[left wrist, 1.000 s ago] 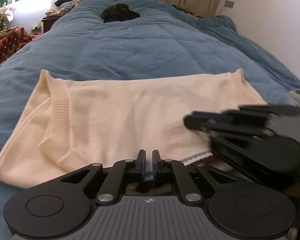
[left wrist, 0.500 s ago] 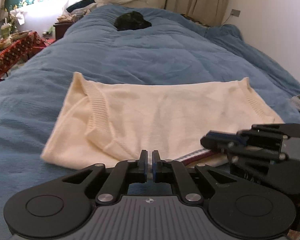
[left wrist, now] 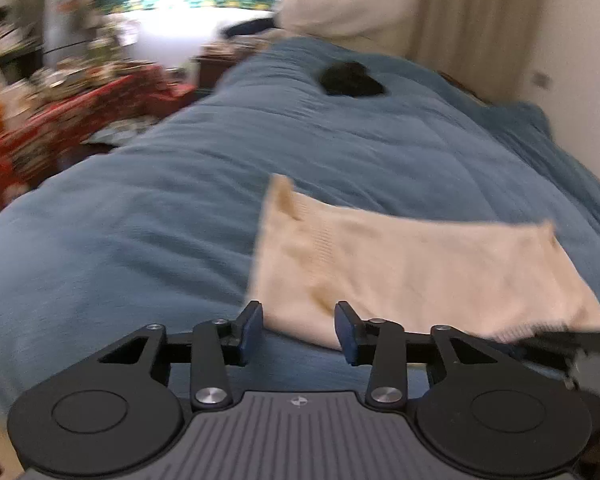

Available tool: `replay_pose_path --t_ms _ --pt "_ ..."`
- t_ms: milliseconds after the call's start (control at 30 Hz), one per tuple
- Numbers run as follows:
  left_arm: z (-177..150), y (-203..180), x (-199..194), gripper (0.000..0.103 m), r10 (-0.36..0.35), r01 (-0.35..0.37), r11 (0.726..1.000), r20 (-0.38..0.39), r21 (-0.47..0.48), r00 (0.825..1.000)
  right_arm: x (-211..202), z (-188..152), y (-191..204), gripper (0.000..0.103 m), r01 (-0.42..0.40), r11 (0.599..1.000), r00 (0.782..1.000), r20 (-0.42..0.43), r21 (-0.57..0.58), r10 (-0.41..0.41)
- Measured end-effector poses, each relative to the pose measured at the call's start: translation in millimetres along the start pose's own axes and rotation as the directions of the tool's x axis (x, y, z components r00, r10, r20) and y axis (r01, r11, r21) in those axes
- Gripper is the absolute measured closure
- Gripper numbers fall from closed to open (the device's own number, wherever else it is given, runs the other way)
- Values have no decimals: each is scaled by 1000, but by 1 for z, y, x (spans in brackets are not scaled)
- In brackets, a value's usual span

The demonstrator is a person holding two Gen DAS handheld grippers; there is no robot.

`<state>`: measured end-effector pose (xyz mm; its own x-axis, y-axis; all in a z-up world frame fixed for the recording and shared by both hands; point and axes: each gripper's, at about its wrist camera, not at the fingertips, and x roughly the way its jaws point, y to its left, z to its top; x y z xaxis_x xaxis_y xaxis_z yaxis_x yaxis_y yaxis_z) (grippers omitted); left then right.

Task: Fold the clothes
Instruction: 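Release the vest and lift both grippers away from it, then grasp the cream vest's side edge with the left gripper and fold it inward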

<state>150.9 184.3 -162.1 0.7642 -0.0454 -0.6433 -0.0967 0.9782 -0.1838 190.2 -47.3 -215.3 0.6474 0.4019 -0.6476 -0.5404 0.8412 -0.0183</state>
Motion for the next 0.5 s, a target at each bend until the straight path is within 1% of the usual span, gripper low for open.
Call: replay_pose_path --t_ms 33,133,267,333,400,500 --pt "1 7 -1 59 20 -19 999 2 -33 1000 0 0 0 95 -1 1000 1000 0 2 1" --pt "0 25 5 59 11 -14 993 -26 -119 1000 -2 0 -1 95 -6 1000 1000 1 2 6" --pt "0 34 12 60 -41 36 981 -22 -192 999 -7 -1 -4 95 -9 1000 1000 3 6 9" --pt "2 34 14 60 -69 63 974 -20 -216 997 -11 -1 -7 95 -4 1000 1000 6 10 4" --pt "2 29 16 63 -91 83 973 -24 -217 996 -19 -2 -11 95 2 1000 1000 9 18 -2" --pt "-2 21 19 64 -92 85 975 -29 -203 995 -34 -3 -21 95 24 999 999 20 39 -25"
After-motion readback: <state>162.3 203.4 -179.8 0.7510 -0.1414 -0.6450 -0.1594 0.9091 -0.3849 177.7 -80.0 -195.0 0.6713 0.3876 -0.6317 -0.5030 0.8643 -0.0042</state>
